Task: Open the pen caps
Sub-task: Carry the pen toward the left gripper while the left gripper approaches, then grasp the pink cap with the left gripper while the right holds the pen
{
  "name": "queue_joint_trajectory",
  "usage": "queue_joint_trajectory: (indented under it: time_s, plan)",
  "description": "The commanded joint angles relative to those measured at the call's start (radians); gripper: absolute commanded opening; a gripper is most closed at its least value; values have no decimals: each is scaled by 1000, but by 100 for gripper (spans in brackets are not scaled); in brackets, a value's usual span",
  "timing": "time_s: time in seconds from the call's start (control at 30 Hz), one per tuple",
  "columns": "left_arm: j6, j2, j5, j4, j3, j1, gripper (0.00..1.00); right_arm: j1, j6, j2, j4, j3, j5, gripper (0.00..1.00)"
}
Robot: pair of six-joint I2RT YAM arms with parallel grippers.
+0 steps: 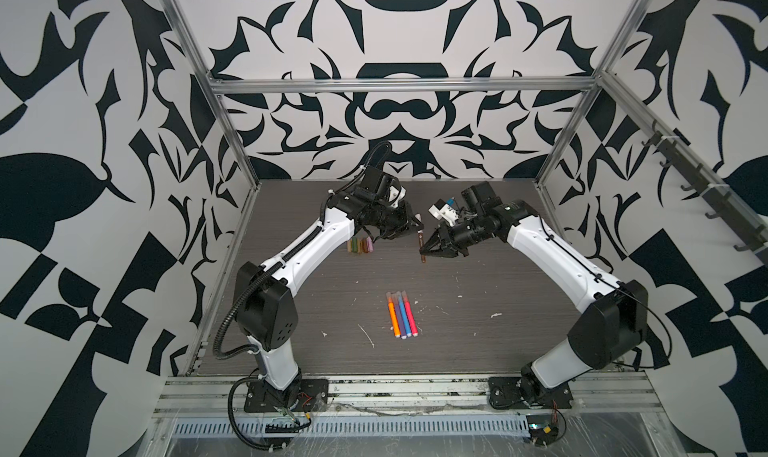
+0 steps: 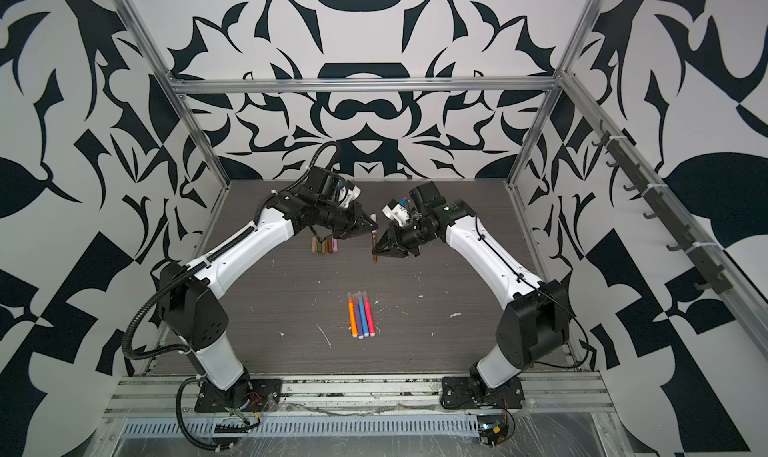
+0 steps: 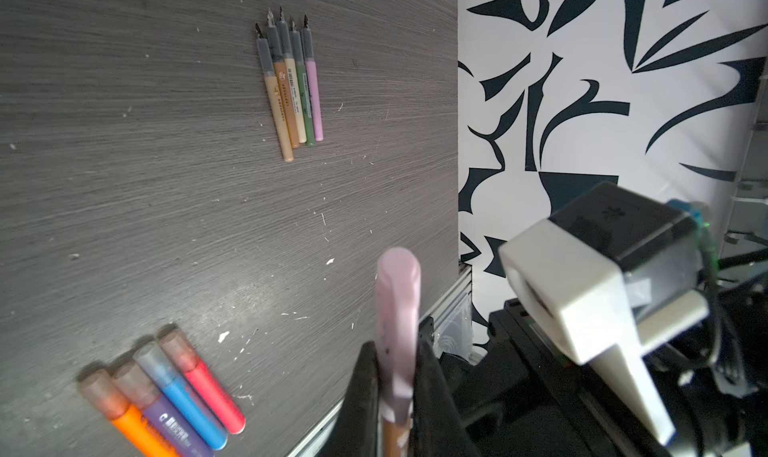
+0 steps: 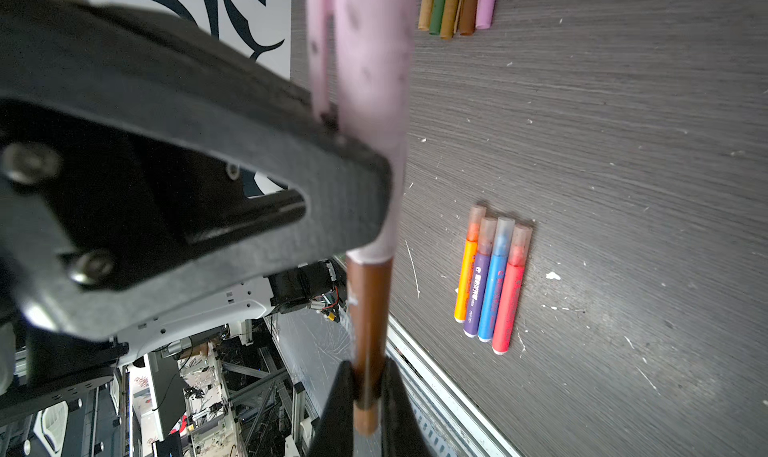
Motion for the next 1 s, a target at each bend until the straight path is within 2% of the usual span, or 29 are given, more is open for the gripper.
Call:
queue_joint_trajectory:
  time_s: [0.0,0.03,0.13,0.27,0.73,0.97]
  plan:
    - [6,4,18,-12,40,-3,12,0,0,-9,9,38,-3,0]
    - [7,6,18,-13,43,-2,13,0,0,-7,10,38,-5,0]
    - [8,8,14,-18,49,0,27,0,4,-7,8,36,-9,0]
    - [11,10,14,-20,54,1,33,0,8,-12,14,29,-19,0]
    - [8,20,13,-19,57,3,32,17,18,-24,30,11,-48,0]
    - [8,18,1,-24,57,4,25,18,19,-30,30,-2,-51,0]
